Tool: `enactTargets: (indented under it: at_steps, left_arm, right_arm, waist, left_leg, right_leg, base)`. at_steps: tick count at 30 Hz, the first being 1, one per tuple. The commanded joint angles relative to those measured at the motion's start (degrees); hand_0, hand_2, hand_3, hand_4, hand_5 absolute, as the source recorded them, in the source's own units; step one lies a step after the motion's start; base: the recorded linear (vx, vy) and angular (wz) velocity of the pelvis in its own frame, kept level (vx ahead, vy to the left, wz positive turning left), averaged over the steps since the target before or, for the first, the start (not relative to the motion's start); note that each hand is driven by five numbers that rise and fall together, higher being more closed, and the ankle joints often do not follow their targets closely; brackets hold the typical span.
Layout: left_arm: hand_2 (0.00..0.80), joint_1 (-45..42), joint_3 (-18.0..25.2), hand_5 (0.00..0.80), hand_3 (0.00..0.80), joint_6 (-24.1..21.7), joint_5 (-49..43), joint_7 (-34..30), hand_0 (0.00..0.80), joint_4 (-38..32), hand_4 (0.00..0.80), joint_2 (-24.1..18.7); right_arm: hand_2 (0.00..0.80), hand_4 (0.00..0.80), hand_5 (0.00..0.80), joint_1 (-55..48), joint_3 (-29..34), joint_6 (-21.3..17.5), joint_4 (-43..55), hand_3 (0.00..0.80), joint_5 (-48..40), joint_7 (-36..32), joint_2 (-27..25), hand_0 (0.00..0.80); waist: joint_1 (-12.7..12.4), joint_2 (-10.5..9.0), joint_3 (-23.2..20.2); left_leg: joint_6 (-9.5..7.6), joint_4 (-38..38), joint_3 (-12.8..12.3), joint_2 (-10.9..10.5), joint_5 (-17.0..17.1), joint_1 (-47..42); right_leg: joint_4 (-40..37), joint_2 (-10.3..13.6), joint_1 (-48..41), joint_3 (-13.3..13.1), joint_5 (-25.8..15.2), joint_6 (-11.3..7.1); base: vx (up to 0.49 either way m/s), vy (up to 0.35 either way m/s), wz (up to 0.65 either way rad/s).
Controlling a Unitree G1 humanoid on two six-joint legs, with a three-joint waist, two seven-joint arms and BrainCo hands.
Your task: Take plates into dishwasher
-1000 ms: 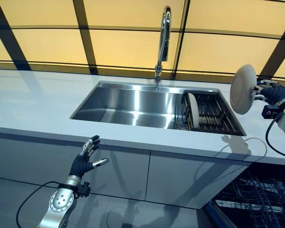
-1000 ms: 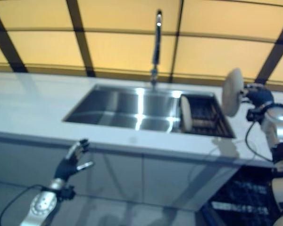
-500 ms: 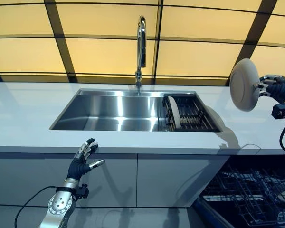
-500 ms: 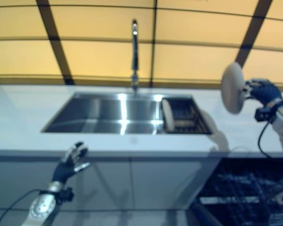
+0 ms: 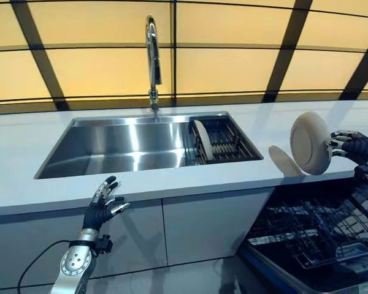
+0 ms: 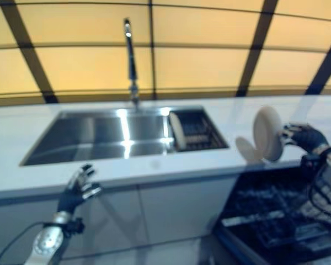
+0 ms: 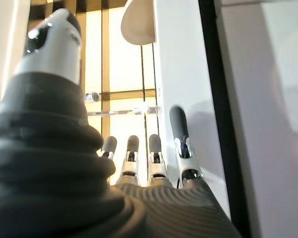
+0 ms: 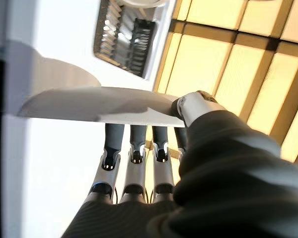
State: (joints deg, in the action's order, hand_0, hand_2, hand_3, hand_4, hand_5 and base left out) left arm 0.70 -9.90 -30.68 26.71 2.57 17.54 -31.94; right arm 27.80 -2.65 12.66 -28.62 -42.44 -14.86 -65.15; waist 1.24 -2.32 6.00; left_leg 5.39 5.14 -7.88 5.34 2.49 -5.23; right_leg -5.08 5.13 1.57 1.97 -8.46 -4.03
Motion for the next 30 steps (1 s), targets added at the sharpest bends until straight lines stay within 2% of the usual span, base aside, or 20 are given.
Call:
enactTargets:
  at_steps: [1, 13, 22, 25, 30]
  left_arm:
    - [0.0, 5.05, 1.26, 0.0, 0.0, -1.73, 0.02, 0.22, 0.0, 1.83, 0.0, -0.41]
    - [0.0, 6.42, 3.32, 0.0, 0.0, -3.04, 1.42, 1.4, 0.0, 3.24, 0.0, -0.24]
    - [0.0, 5.76, 3.7, 0.0, 0.0, -3.34, 1.53, 2.15, 0.0, 3.59, 0.0, 0.32]
    - [0.0, 5.51, 4.0, 0.0, 0.0, -3.22, 1.69, 2.48, 0.0, 3.44, 0.0, 0.35]
    - [0.0, 5.79, 4.01, 0.0, 0.0, -3.63, 1.11, 3.16, 0.0, 3.88, 0.0, 0.47]
  right_arm:
    - [0.8, 0.8, 0.8, 2.54, 2.95, -2.28, 3.15, 0.8, -2.02, -1.09, 0.4, 0.8]
    - [0.8, 0.8, 0.8, -4.15, 7.14, -2.75, 4.92, 0.8, -2.59, -3.32, 1.55, 0.8]
    - [0.8, 0.8, 0.8, -9.81, 10.93, -1.25, 4.43, 0.8, -1.12, -7.38, -0.07, 0.8]
    - [0.8, 0.8, 0.8, -12.48, 12.28, 0.4, 3.88, 0.8, -0.17, -9.09, -0.69, 0.8]
    - [0.8, 0.8, 0.8, -16.37, 13.48, 0.97, 3.69, 0.8, 0.63, -10.91, -0.95, 0.8]
  waist:
    - [1.87, -2.8, 0.83]
    - [4.72, -2.35, 3.55]
    - [6.55, -2.4, 3.83]
    - [6.97, -2.66, 3.98]
    - [7.8, -3.26, 4.43]
  left_leg:
    - [-2.53, -0.32, -0.48, -1.02, -2.25, -0.84]
    - [-2.74, -0.93, -1.98, -1.11, -2.54, -0.42]
    - [-2.61, -0.97, -2.83, -1.14, -2.7, -0.87]
    - [-2.57, -0.94, -3.11, -1.05, -2.68, -0.99]
    - [-2.53, -0.9, -3.73, -0.87, -2.52, -1.04]
  right_leg:
    - [0.61, 2.69, -2.28, -0.37, 0.34, -3.24]
    - [1.12, 2.63, -0.36, -2.9, -0.22, -3.47]
    - [1.27, 2.13, 0.08, -4.23, -0.23, -3.3]
    - [1.33, 1.99, 0.16, -4.49, -0.26, -3.28]
    - [1.54, 1.75, 0.59, -4.79, -0.44, -3.25]
  base:
    - [-0.076, 0.013, -0.1]
    - [-0.055, 0.015, -0.08]
    - [-0.001, 0.012, -0.04]
    - [0.0, 0.0, 0.0]
    - [-0.024, 0.001, -0.12]
